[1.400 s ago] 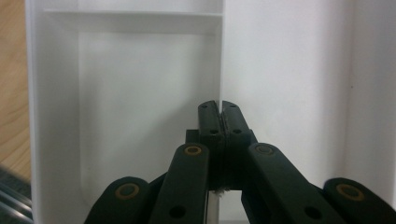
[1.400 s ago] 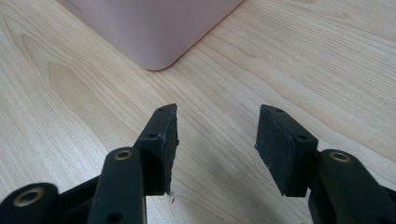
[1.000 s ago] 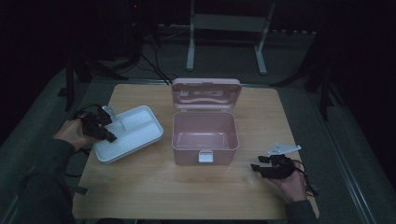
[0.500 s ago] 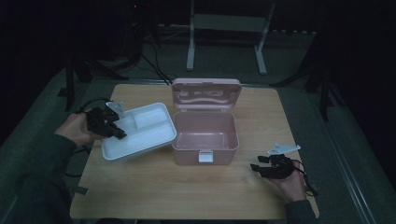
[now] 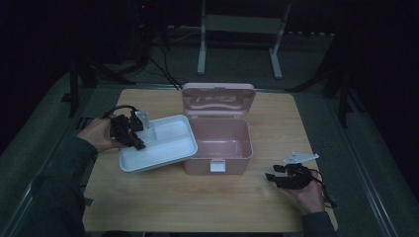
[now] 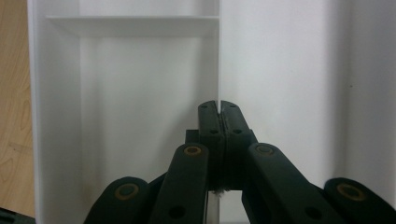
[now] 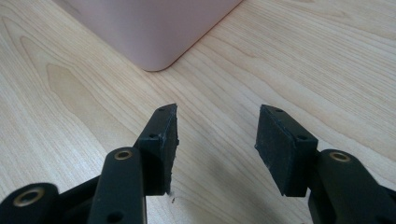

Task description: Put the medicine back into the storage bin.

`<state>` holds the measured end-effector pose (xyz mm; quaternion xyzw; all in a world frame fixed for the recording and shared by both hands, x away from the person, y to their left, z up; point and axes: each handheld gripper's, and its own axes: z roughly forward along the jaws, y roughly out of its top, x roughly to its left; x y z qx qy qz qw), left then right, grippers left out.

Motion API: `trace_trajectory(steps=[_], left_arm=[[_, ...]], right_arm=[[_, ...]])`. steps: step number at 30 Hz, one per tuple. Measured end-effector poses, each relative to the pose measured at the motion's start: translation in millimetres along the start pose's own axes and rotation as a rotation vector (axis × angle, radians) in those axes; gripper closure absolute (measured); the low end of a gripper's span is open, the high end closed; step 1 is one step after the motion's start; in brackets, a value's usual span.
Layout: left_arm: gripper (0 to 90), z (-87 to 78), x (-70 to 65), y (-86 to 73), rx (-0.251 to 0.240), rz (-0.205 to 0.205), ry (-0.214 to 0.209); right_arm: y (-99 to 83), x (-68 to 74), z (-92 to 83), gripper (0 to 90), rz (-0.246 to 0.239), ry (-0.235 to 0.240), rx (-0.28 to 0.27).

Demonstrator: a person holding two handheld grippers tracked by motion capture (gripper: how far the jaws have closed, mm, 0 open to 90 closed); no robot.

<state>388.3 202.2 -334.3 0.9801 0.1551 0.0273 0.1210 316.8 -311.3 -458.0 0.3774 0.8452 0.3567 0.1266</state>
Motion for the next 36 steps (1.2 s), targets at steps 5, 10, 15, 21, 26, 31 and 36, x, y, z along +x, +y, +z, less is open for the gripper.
trace_trajectory(steps=[5,10,15,21,26,31,36], left_arm=[[89.1,5.9,0.2,4.3,0.011,0.007,-0.008],[89.2,7.3,-0.8,13.4,0.002,0.021,-0.013],[89.2,8.6,-0.5,25.5,-0.008,0.041,-0.028],[89.3,10.8,-1.1,36.3,-0.038,0.063,-0.016],[89.4,10.4,-3.5,45.9,-0.062,0.089,-0.008],[89.4,10.9,-4.9,60.8,-0.078,0.119,-0.009],[89.4,14.5,-3.1,77.0,-0.089,0.138,-0.020]], right_arm=[[-0.1,-0.3,-0.8,48.1,-0.001,-0.003,-0.003],[-0.5,-0.5,-0.4,48.1,0.001,-0.002,0.001],[-0.5,-0.3,-0.8,48.1,0.002,-0.002,0.000],[-1.6,-1.0,-1.5,48.1,0.005,-0.002,0.000],[-2.6,-2.0,-1.8,48.1,0.006,-0.003,0.000],[-2.2,-1.4,-1.2,48.1,0.004,-0.002,0.000],[-2.2,-1.9,-1.9,48.2,0.004,-0.003,-0.001]])
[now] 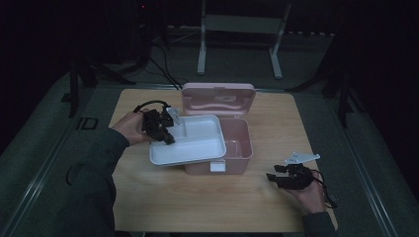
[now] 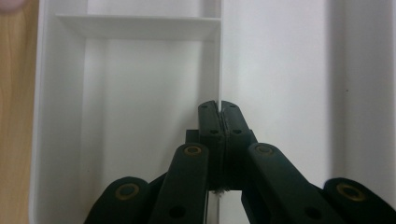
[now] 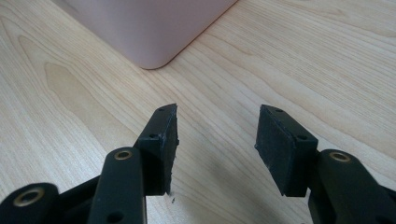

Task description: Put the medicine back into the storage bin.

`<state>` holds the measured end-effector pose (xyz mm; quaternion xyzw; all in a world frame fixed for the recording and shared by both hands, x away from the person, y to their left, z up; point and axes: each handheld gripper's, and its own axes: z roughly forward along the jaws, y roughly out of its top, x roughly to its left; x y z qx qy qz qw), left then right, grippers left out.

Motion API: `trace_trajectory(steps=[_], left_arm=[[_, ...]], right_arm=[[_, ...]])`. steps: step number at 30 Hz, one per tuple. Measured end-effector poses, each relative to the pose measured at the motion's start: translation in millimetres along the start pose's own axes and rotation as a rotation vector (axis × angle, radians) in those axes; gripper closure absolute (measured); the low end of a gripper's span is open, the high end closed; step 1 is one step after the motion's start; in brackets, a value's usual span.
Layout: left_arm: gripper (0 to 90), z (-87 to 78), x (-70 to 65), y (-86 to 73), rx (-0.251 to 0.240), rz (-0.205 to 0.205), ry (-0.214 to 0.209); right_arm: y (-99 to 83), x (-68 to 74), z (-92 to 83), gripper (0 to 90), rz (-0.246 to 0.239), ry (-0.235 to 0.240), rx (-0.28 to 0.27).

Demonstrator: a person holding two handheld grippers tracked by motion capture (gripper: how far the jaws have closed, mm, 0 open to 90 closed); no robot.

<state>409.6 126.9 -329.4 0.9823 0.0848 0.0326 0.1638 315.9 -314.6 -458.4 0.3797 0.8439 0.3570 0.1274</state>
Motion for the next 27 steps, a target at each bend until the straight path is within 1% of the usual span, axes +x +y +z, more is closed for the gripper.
trace_trajectory(steps=[1,2,6,7,8,12,16,17,18,19,20,23,24,26,27], left_arm=[[89.4,0.9,0.7,3.4,0.000,0.009,0.002],[89.4,1.7,0.9,6.7,-0.003,0.009,-0.002],[89.3,5.3,2.7,20.4,0.011,0.029,-0.007],[89.3,5.7,3.4,23.8,0.015,0.042,-0.012],[89.3,6.7,3.7,26.5,0.008,0.040,-0.017],[89.3,12.1,7.3,35.0,0.012,0.051,-0.026],[89.3,14.5,9.9,44.6,-0.001,0.064,-0.025],[89.3,14.5,9.9,44.6,-0.001,0.064,-0.025],[89.3,16.9,12.5,48.4,-0.006,0.056,-0.040],[89.3,18.8,14.2,49.5,-0.006,0.061,-0.043],[89.3,20.9,14.6,50.2,-0.013,0.053,-0.050],[89.3,24.0,15.9,52.8,-0.009,0.062,-0.055],[89.3,25.0,16.0,53.2,-0.016,0.053,-0.057],[89.3,25.5,17.5,54.2,-0.021,0.053,-0.059],[89.2,25.2,18.8,54.8,-0.015,0.057,-0.062]], right_arm=[[-0.2,-0.1,-0.2,48.2,0.002,0.001,-0.001],[-0.3,-0.4,-0.3,48.2,0.004,0.001,-0.001],[-1.0,-1.5,-0.1,48.3,0.004,-0.001,0.000],[-1.1,-1.5,-0.2,48.3,0.004,-0.001,-0.001],[-1.1,-1.4,-0.3,48.2,0.004,0.000,-0.002],[-1.1,-1.5,-0.4,48.2,0.007,0.000,-0.002],[-1.1,-1.4,0.9,48.2,0.004,0.002,0.004],[-1.1,-1.4,0.9,48.2,0.004,0.002,0.004],[-1.1,-1.3,1.2,48.3,0.004,0.002,0.004],[-1.0,-1.1,1.0,48.2,0.004,0.003,0.003],[-1.1,-1.2,0.8,48.3,0.004,0.002,0.001],[-1.9,-1.9,0.7,48.3,0.007,0.002,0.001],[-2.0,-1.9,1.1,48.2,0.007,0.003,0.002],[-1.8,-1.3,2.1,48.3,0.005,0.005,0.006],[-1.6,-0.9,2.7,48.3,0.003,0.006,0.007]])
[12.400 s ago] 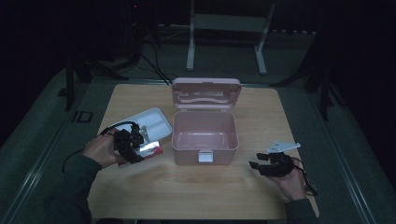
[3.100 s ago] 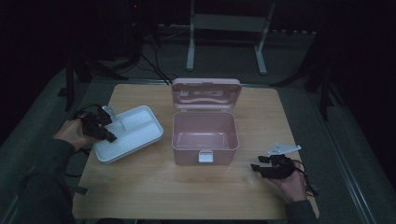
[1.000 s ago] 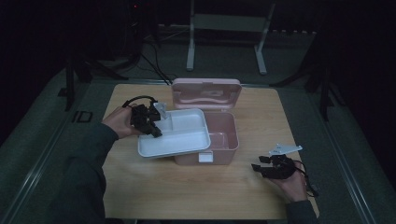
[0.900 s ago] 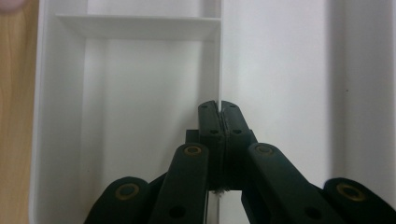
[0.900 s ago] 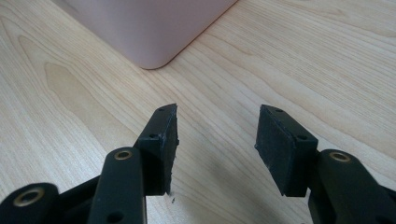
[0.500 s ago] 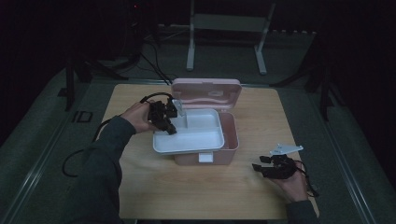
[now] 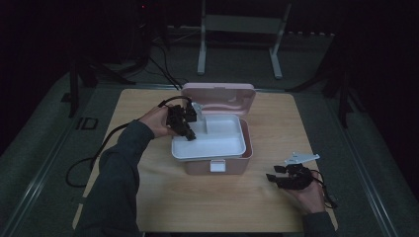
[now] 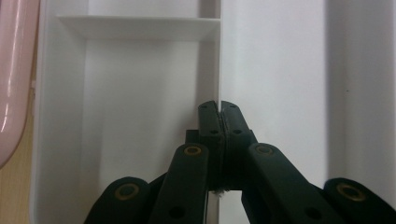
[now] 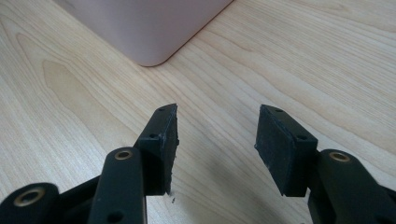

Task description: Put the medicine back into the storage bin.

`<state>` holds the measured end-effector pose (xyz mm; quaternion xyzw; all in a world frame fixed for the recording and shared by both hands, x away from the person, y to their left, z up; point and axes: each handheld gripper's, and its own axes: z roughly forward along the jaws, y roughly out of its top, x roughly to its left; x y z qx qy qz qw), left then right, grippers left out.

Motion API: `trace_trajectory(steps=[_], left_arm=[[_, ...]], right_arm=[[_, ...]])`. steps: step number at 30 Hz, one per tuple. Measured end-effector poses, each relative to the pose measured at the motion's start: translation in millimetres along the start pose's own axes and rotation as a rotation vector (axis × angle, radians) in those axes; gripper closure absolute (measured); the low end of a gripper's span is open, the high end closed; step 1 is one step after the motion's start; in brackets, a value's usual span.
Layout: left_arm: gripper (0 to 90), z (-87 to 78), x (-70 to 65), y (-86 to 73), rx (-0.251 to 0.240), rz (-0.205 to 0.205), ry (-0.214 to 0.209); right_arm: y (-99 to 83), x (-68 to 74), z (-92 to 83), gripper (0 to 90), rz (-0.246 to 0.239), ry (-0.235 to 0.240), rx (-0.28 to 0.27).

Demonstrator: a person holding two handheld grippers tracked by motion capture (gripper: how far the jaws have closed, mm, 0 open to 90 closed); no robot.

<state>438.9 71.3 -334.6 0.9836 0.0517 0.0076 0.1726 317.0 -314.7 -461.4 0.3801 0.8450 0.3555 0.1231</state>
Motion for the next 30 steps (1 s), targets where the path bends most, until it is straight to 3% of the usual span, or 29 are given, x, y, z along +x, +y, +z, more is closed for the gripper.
trace_trajectory(steps=[2,6,16,30], left_arm=[[89.2,0.9,0.8,0.7,-0.008,-0.010,0.006],[89.2,0.0,1.7,7.7,0.007,0.012,0.017],[89.1,6.5,7.9,13.8,0.007,0.020,0.003],[87.7,13.3,13.6,17.9,-0.030,0.024,-0.014]], right_arm=[[0.5,0.6,0.6,48.2,-0.001,0.002,0.000],[0.6,0.8,1.4,48.2,-0.002,0.002,0.000],[-1.9,-1.2,0.3,48.3,0.007,0.000,0.001],[-1.4,0.7,3.5,48.3,0.003,0.006,0.007]])
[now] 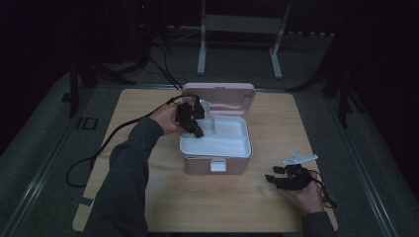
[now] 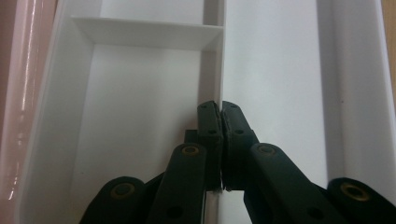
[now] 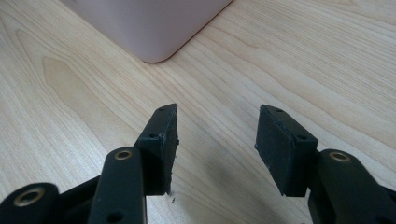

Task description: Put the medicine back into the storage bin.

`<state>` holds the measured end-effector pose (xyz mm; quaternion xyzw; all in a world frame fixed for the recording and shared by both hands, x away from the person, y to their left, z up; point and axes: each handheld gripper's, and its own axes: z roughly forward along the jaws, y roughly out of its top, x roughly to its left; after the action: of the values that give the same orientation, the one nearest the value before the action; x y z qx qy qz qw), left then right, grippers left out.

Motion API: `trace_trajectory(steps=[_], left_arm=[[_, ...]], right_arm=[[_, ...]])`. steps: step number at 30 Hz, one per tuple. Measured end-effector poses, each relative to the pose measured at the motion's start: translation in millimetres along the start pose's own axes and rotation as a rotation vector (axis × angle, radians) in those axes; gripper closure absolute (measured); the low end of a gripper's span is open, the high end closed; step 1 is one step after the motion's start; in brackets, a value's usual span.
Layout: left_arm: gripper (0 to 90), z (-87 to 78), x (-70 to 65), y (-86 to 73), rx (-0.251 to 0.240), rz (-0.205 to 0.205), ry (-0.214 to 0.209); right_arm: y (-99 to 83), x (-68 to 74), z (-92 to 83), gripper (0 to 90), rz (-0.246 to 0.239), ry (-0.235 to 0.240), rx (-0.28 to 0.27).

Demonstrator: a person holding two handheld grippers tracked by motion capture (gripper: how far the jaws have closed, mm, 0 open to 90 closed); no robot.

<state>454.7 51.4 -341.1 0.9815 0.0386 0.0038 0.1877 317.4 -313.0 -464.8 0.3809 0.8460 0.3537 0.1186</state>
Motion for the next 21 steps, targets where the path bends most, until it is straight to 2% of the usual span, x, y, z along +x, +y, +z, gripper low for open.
trace_trajectory(steps=[2,3,5,7,8,11,12,14,15,16,17,18,19,20,21], left_arm=[[87.7,0.4,0.1,-0.3,-0.008,-0.006,0.001],[87.6,0.8,-1.1,-0.4,-0.009,-0.024,0.002],[89.0,1.6,-3.3,-1.1,-0.030,-0.004,0.003],[89.4,1.4,-1.1,-2.9,-0.043,-0.009,-0.009],[89.5,1.5,-0.6,-3.3,-0.049,0.001,-0.007],[89.5,1.7,-1.3,-3.2,-0.066,-0.027,-0.016],[89.5,2.0,-0.3,-2.4,-0.075,-0.016,-0.019],[89.5,4.5,0.2,-1.1,-0.078,-0.009,-0.021],[89.4,7.2,-0.8,-1.0,-0.073,-0.029,-0.024],[89.3,9.4,1.2,-0.3,-0.063,-0.007,-0.020],[89.1,11.4,-0.9,-0.7,-0.053,-0.030,-0.016],[87.9,12.4,1.3,-0.2,-0.047,-0.008,-0.004],[83.8,12.7,1.6,-0.3,-0.039,-0.012,0.009],[78.8,12.3,0.1,-1.2,-0.034,-0.032,0.004],[74.8,12.3,0.1,-1.2,-0.034,-0.032,0.004]], right_arm=[[-0.1,-0.4,0.3,48.2,0.001,0.001,-0.001],[-0.1,-0.2,0.5,48.2,0.001,0.001,0.002],[0.1,0.3,1.3,48.3,0.000,0.002,0.003],[0.3,0.8,1.1,48.2,0.000,0.004,0.003],[0.3,0.6,0.6,48.2,0.002,0.002,0.001],[-0.5,-0.7,0.0,48.2,0.004,0.003,-0.001],[-0.7,-0.9,0.2,48.2,0.004,0.002,0.000],[-0.8,-0.9,0.6,48.2,0.003,0.002,0.002],[-0.6,-0.7,0.5,48.2,0.002,0.002,0.003],[-0.4,-0.5,0.5,48.2,0.001,0.003,0.002],[-0.3,-0.3,0.2,48.2,0.001,0.004,0.000],[-0.2,-0.3,0.0,48.1,0.002,0.003,-0.001],[-0.2,-0.5,-0.4,48.1,0.001,0.002,-0.002],[-0.4,-0.5,-0.8,48.1,0.001,0.001,-0.002],[-0.4,-0.5,-0.8,48.1,0.001,0.001,-0.002]])
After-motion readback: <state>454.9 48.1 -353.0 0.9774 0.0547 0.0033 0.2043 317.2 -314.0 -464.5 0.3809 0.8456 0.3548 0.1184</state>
